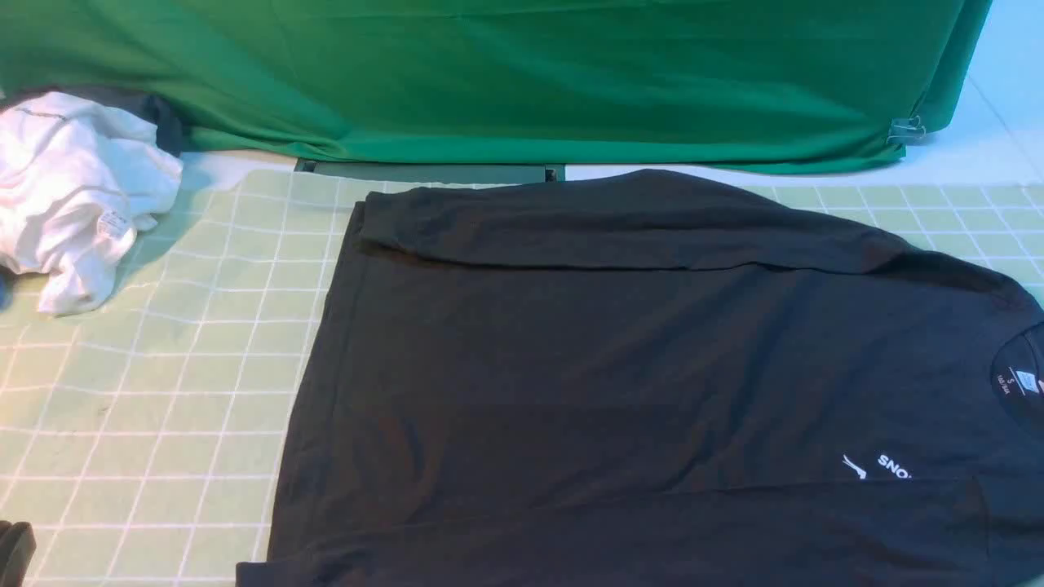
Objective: Fold a long-sleeved shirt over a green coffee tablecloth.
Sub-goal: 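Grasp the left edge of the dark T-shirt lying flat on the table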
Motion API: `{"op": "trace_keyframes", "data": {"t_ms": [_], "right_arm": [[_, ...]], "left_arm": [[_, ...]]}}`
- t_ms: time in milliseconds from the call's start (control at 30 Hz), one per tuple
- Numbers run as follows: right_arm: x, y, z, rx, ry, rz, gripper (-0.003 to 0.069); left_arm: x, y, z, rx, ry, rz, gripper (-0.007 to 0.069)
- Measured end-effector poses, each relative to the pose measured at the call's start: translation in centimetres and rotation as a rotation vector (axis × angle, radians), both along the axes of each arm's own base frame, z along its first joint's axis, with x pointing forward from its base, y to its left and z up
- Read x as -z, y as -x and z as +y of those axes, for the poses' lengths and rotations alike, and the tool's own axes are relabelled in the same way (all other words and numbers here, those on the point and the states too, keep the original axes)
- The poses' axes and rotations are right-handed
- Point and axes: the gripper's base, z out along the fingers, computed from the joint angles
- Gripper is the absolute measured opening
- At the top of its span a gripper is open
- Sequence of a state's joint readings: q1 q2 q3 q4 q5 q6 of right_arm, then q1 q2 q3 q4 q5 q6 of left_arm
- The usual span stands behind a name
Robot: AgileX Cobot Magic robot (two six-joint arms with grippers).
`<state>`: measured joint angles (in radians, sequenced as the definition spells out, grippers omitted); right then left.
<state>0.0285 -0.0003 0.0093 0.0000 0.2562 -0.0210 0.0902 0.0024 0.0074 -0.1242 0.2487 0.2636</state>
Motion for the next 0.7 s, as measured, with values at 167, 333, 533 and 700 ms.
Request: {"op": "trace_keyframes", "data": {"t_ms": [167,333,533,700], "right_arm": [[0.0,0.0,0.0,0.0,0.0,0.0,0.0163],[0.0,0.0,0.0,0.0,0.0,0.0,0.0174],[0.0,0.0,0.0,0.0,0.0,0.0,0.0185],[0.0,0.0,0.0,0.0,0.0,0.0,0.0194]], "left_arm": [[0.0,0.0,0.0,0.0,0.001,0.0,-0.0027],[0.0,0.0,0.0,0.0,0.001,0.0,-0.0027],[0.0,0.0,0.0,0.0,0.001,0.0,-0.0027],[0.0,0.0,0.0,0.0,0.001,0.0,-0.0027]]}}
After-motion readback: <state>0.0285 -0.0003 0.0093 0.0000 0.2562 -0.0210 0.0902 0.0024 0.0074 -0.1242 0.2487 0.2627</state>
